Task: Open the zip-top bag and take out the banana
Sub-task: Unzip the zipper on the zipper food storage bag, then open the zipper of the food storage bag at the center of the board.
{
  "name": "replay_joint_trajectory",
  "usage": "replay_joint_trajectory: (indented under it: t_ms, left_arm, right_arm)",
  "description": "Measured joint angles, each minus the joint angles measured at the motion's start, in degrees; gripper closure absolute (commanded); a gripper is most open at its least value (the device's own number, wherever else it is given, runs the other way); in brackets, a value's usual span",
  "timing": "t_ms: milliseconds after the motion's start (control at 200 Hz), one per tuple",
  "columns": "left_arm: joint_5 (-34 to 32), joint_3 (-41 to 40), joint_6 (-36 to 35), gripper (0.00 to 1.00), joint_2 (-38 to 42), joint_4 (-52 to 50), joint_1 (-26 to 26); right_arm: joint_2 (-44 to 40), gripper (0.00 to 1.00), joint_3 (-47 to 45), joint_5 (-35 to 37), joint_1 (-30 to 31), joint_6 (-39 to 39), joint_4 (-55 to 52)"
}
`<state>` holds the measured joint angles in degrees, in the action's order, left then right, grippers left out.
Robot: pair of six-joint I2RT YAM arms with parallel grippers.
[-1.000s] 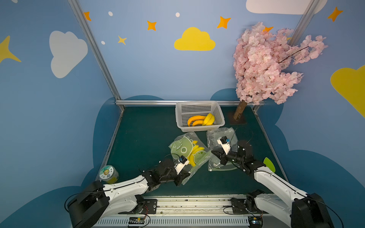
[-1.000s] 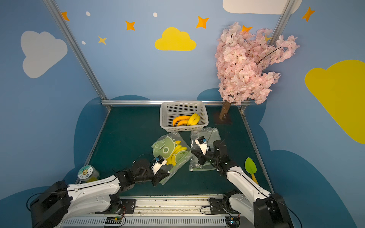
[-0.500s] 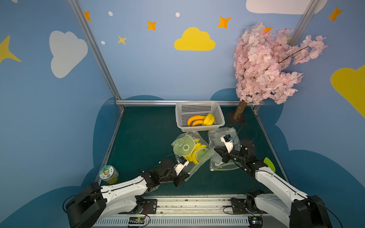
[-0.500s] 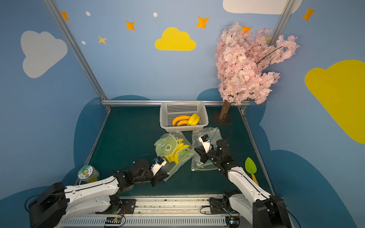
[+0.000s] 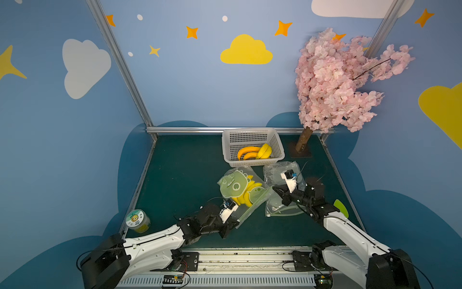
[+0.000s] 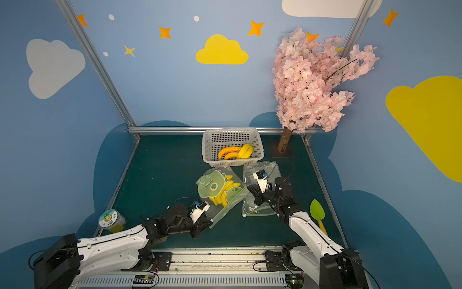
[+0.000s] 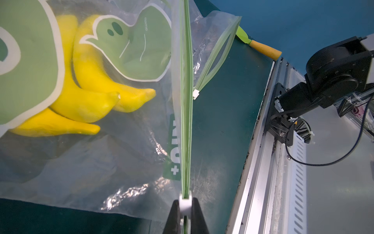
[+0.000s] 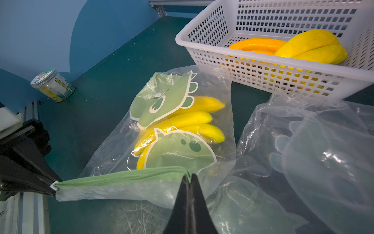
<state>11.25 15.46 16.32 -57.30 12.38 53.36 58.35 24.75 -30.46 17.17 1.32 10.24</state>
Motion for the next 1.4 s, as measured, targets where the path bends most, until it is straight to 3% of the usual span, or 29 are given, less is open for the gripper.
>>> replay_joint_trajectory:
  t_ms: [215,325,375,471,686,886,1151,1397]
  left_arm:
    - [-0.7,0.0,0.0,0.91,0.0,0.0,0.3]
    - [-0.8,0.0,0.1,0.8,0.0,-0.1,0.5]
    - [-0.9,0.0,0.5,0.65,0.0,-1.0,0.7]
    - [-1.7,0.1,0.7,0.55,1.1,-2.5,0.8]
    - [-6.6,2.4,-1.1,0.41,6.6,-2.1,0.8]
    - [-10.9,6.8,-3.8,0.41,2.2,-0.2,0.2]
    - [-10.8,9.3,-5.9,0.47,-9.0,1.1,-2.7]
    - [-9.2,9.3,-5.9,0.49,-9.1,1.6,-3.0]
  right_arm:
    - [0.0,1.0,0.0,0.0,-0.2,-0.1,-0.2]
    - [0.0,1.0,0.0,-0.3,-0.3,-0.2,0.0]
    - [0.0,1.0,0.0,-0.6,-0.6,-0.3,0.7]
    - [0.0,1.0,-0.2,-2.4,-1.0,-0.5,2.4]
    - [0.3,1.0,-0.2,-5.9,-0.6,-1.0,3.6]
    - [0.5,1.0,-0.4,-7.5,-0.2,-1.2,4.7]
    - [1.0,1.0,-1.1,-8.2,0.1,-1.6,5.9]
    - [0.9,1.0,-1.1,-8.2,0.2,-1.6,5.9]
